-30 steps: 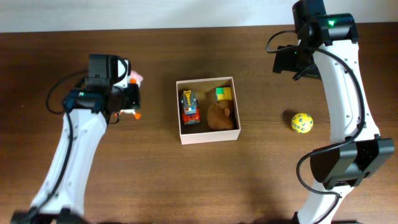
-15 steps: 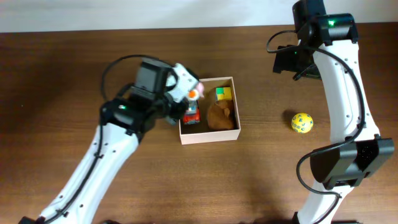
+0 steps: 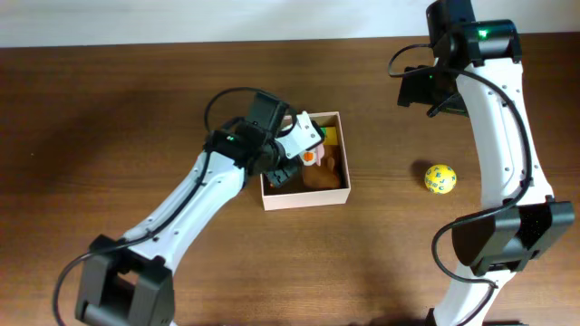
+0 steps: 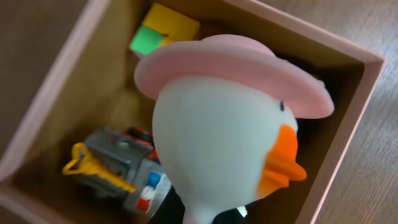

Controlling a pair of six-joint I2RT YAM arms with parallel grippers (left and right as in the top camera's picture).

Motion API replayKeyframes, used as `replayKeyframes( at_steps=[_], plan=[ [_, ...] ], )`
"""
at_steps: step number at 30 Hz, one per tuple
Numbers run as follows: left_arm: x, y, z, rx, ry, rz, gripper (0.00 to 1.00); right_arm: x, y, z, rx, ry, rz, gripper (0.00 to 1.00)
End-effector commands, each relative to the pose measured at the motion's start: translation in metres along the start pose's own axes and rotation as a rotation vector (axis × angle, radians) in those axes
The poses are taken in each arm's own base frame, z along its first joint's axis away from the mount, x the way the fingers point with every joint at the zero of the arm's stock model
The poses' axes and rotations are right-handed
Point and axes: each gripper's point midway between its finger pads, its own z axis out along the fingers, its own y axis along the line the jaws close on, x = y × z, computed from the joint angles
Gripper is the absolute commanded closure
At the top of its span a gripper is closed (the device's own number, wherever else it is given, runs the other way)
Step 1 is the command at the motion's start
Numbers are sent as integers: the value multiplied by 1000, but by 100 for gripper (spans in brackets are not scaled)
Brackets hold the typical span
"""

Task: Pack container
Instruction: 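Carry the duck right and lower it into the box front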

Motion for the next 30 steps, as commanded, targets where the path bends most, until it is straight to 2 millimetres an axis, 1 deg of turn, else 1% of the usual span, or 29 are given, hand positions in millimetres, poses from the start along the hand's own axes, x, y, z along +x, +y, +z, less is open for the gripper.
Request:
replayKeyframes(
  at_steps=[1, 6, 7, 9, 12, 15, 21, 23, 28, 30],
  plan=[
    [-8, -6, -1, 30, -27, 38, 91, -4, -4, -10, 5, -33, 11, 1],
    [-1, -10, -1, 46, 0, 31, 91, -4, -4, -10, 5, -33, 11, 1],
    [1, -11, -1, 51, 10, 28, 88, -4, -4, -10, 5, -33, 11, 1],
    [6, -13, -1, 60, 26, 24, 78, -4, -4, -10, 5, -33, 11, 1],
    [12, -16, -2, 71, 53, 18, 73, -4, -4, -10, 5, -33, 11, 1],
    [14, -17, -2, 76, 63, 15, 70, -4, -4, -10, 5, -33, 11, 1],
    [15, -17, -2, 76, 64, 15, 69, -4, -4, -10, 5, -33, 11, 1],
    [15, -17, -2, 74, 66, 15, 58, -4, -4, -10, 5, -33, 11, 1],
    [22, -10, -2, 29, 104, 15, 45, -4, -4, -10, 5, -33, 11, 1],
    [23, -9, -2, 27, 106, 15, 38, -4, -4, -10, 5, -33, 11, 1]
  ],
)
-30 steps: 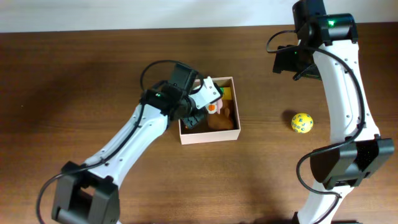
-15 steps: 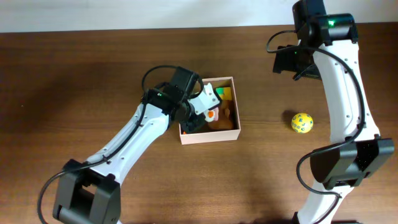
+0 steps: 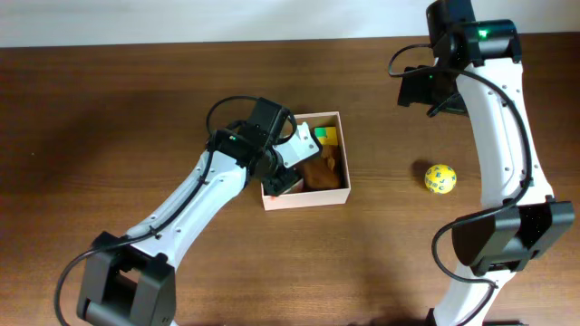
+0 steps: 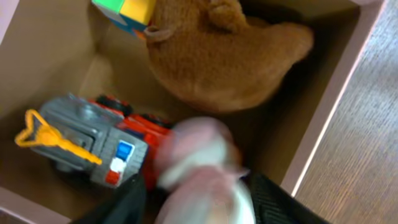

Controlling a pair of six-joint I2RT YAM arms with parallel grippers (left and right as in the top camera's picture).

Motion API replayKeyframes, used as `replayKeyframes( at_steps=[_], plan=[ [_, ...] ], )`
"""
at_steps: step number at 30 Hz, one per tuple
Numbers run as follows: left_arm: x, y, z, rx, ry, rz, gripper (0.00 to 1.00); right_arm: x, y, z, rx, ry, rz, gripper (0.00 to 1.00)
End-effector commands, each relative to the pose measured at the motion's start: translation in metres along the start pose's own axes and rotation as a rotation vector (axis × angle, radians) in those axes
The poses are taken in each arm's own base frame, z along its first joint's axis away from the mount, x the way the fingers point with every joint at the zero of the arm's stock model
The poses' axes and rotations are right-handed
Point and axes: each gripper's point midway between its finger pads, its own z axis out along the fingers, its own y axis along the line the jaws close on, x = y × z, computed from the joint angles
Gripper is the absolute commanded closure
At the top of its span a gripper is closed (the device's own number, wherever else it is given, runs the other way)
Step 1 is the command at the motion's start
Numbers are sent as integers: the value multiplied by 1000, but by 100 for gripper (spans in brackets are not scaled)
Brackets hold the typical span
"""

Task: Pack container
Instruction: 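Carry the duck right and lower it into the box front, then open the left gripper and withdraw it left of the box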

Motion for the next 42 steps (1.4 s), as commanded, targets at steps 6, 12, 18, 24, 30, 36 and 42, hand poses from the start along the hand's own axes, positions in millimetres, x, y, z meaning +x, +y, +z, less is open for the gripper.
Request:
replayKeyframes(
  at_steps=[6, 12, 18, 24, 30, 36, 42],
  plan=[
    [-5, 4, -5, -27, -10, 7, 32, -4, -4, -10, 5, -33, 11, 1],
    [-27, 29, -27, -129, -56, -72, 32, -4, -4, -10, 5, -33, 11, 1],
    [-39, 81, -75, -286, -146, -317, 29, -4, -4, -10, 5, -33, 11, 1],
    [8, 124, -100, -456, -79, -588, 27, -4, -4, -10, 5, -33, 11, 1],
    [59, 149, -112, -518, -24, -851, 21, -4, -4, -10, 5, -33, 11, 1],
    [95, 172, -126, -558, -35, -1055, 14, -4, -4, -10, 5, -33, 11, 1],
    [100, 176, -128, -561, -37, -1073, 1, -4, -4, -10, 5, -33, 11, 1]
  ],
)
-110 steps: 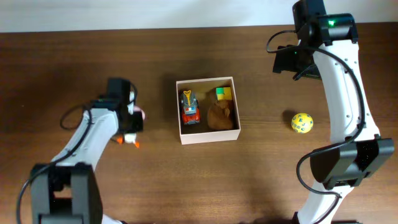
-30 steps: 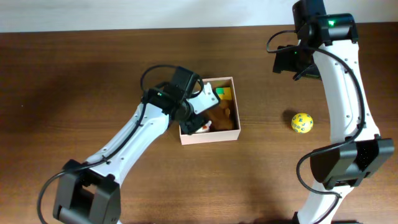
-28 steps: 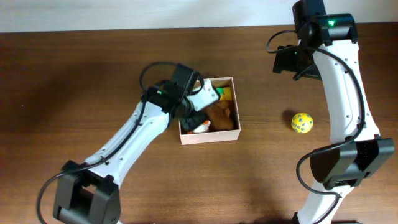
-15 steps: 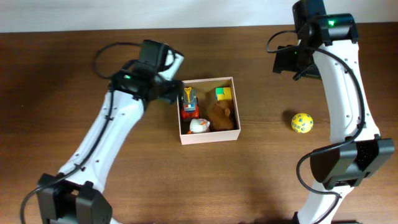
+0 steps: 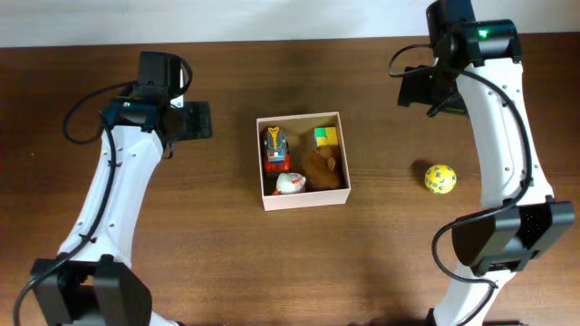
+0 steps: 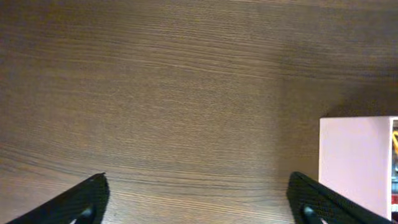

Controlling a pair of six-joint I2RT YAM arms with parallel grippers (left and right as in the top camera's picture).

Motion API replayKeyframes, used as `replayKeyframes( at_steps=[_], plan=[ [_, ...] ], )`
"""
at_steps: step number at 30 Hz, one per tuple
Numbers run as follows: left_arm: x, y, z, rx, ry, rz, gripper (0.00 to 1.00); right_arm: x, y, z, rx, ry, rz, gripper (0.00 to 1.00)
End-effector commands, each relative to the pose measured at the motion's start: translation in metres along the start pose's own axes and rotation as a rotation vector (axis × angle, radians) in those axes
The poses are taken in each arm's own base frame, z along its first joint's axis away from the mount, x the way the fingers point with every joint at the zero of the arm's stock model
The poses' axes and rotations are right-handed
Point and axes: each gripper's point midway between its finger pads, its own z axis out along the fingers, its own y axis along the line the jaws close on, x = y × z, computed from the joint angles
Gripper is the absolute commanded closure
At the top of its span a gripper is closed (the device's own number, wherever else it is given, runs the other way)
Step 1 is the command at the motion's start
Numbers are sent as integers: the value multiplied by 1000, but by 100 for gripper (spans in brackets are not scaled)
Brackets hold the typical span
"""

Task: Pack container
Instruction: 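Open the left gripper and withdraw it left of the box, then move the right gripper down over the yellow letter ball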

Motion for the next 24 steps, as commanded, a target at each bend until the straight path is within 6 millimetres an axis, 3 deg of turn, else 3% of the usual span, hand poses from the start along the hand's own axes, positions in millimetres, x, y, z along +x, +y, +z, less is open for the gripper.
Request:
replayKeyframes(
  at_steps=[1, 11, 14, 17, 24],
  plan=[
    [-6, 0, -11, 3, -28, -35, 1, -4, -4, -10, 5, -33, 11, 1],
    [-6, 0, -11, 3, -28, -35, 1, -5, -3, -10, 4, -37, 12, 1],
    [-6, 0, -11, 3, -28, -35, 1, -20, 1, -11, -17, -98, 26, 1],
    [-6, 0, -11, 3, -28, -35, 1, -20, -1, -11, -7, -96, 25, 1],
    [-6, 0, -11, 3, -28, -35, 1, 7, -43, -12, 192, 9, -48, 1]
  ],
)
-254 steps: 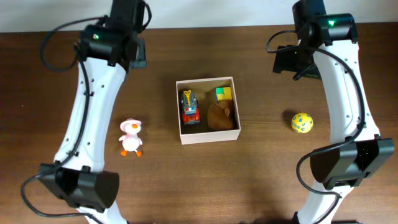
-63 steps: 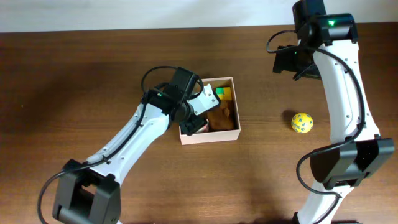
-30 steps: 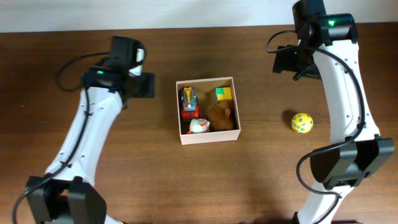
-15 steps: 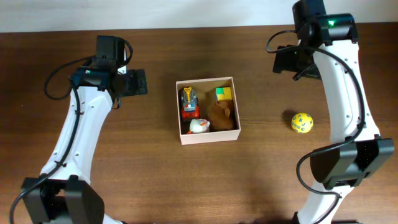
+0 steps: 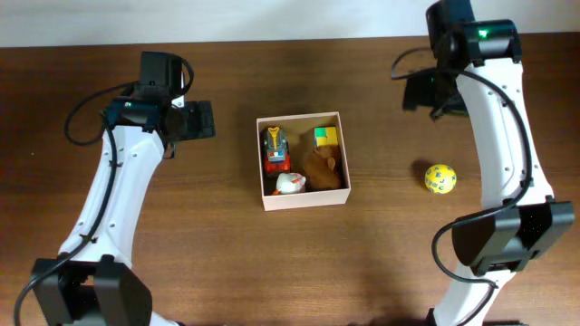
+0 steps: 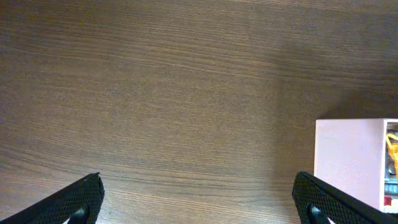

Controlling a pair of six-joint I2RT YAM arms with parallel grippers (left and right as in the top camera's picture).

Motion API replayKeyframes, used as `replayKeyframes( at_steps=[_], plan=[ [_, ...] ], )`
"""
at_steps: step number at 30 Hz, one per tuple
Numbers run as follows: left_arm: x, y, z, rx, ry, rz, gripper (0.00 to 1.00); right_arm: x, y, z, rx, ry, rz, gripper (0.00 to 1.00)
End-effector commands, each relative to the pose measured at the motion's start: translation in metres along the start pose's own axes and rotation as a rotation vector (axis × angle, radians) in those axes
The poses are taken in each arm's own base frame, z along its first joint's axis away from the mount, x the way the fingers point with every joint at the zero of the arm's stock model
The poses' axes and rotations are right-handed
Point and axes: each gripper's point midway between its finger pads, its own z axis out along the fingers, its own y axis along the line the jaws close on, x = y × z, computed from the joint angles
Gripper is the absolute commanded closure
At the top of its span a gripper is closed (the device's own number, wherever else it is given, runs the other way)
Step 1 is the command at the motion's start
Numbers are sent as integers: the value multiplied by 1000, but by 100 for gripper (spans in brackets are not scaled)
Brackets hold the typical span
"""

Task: Pack container
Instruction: 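Move the right gripper down over the yellow letter ball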

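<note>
The pink box sits mid-table. It holds a red-and-grey toy truck, a white duck, a brown plush and a yellow-green cube. A yellow ball lies on the table to the right of the box. My left gripper hovers left of the box, open and empty. In the left wrist view the left gripper has its fingers wide apart over bare wood, with the box wall at the right edge. My right gripper hangs at the far right, behind the ball; its jaws are not readable.
The table is dark brown wood. A pale wall strip runs along its far edge. The right arm's base stands at the front right, and the left arm's base at the front left.
My left gripper has edged slightly toward the box, so a little more of the box shows in the wrist view. The right wrist has shifted a touch. The toys have not moved.
My left gripper first held the pink-hatted duck over the box. It was then low inside the box with the duck beside the truck. Later the duck lay in the box's front, and the gripper stood open well to the left, as it does now.
</note>
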Motion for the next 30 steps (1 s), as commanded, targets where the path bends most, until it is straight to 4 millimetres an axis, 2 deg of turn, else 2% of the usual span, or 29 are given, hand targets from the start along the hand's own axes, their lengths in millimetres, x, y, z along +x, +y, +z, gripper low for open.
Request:
replayKeyframes(
  at_steps=[1, 5, 11, 19, 24, 30],
  plan=[
    [-6, 1, -11, 2, -29, -17, 1, 2, -28, -8, 90, -6, 20, 1],
    [-6, 1, -11, 2, -29, -17, 1, 17, -52, -4, 122, 73, 131, 1],
    [-6, 1, -11, 2, -29, -17, 1, 25, -47, 4, -37, 150, 139, 1],
    [-6, 1, -11, 2, -29, -17, 1, 33, -54, 19, 11, 182, 63, 1],
    [-6, 1, -11, 2, -29, -17, 1, 33, -49, 38, 4, 167, 69, 1],
    [-6, 1, -11, 2, -29, -17, 1, 40, -44, 71, -63, 198, 55, 1]
  ],
)
